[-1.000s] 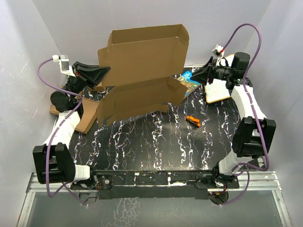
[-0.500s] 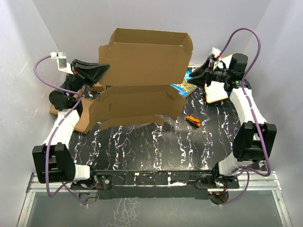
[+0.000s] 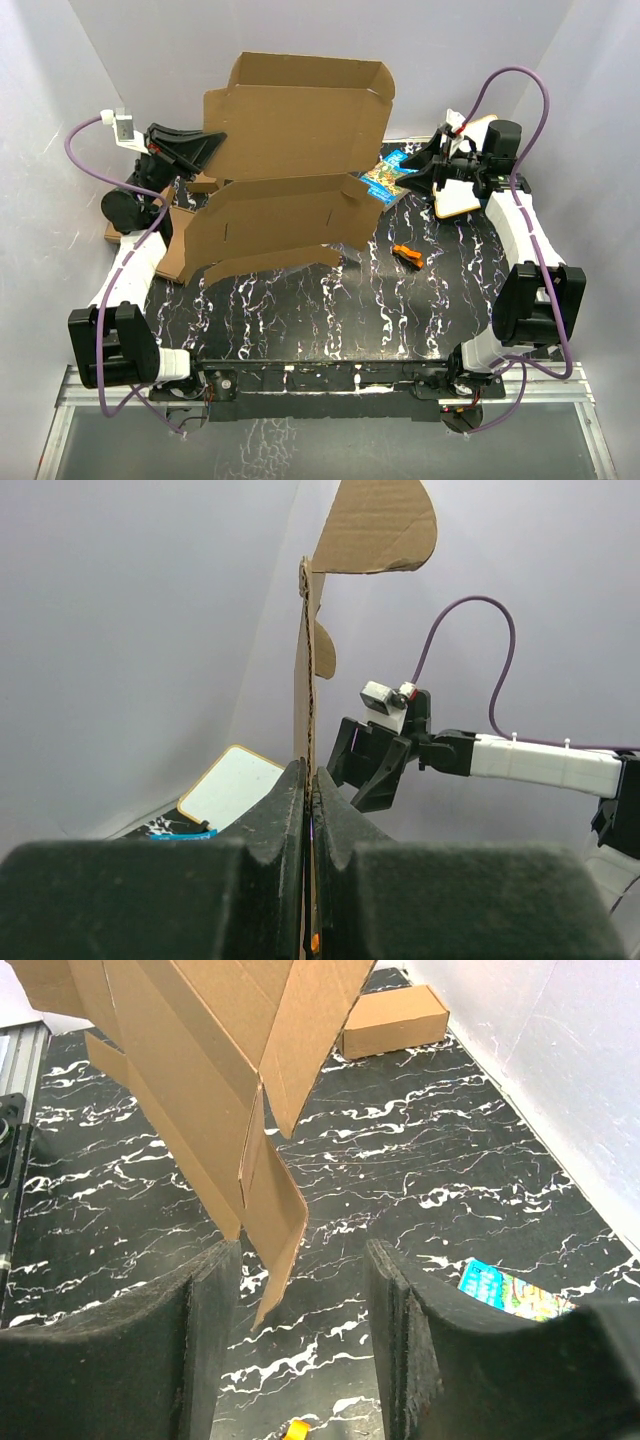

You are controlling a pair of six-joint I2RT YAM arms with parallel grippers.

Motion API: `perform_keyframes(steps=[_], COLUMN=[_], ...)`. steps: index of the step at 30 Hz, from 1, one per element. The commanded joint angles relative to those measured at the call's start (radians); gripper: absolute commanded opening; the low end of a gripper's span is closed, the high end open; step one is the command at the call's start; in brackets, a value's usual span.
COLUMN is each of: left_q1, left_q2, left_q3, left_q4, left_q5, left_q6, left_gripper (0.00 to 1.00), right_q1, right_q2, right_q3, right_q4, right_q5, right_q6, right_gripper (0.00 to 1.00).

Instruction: Fold the paper box

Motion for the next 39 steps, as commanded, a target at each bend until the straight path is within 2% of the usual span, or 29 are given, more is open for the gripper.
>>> perform_keyframes(steps=[1, 5, 11, 14, 29, 39], left_q1=[0.011, 0.014, 0.016, 0.017, 0.016, 0.017], left_q2=[-0.057, -0.084, -0.115, -0.124, -0.17, -0.179], left_q3=[-0.005, -0.055, -0.083, -0.098, -0.196, -0.218], left_q4=[0.076, 0.095, 0.095, 0.116, 0.153, 0.183], left_q5=[-0.048, -0.065, -0.07, -0.08, -0.116, -0.109], left_q6=[-0.05, -0.067, -0.088, -0.116, -0.186, -0.217], left_gripper=[0.0, 0.0, 0.0, 0.0, 0.0, 0.0], right_q1=[-0.004, -0.004, -0.004, -0.004, -0.011, -0.011], right_q2=[-0.06, -0.082, -0.096, -0.1, -0.138, -0.128], right_q3=[-0.034, -0.066, -0.088, -0.095, -0.096, -0.095], right_q4=[0.027, 0.027, 0.02, 0.018, 0.006, 0.123], right_q5=[-0.039, -0.049, -0.054, -0.064, -0.098, -0.082], right_q6=[-0.063, -0.075, -0.074, -0.073, -0.049, 0.1], right_gripper=[0.58, 0.63, 0.64, 0.68, 0.71, 0.71])
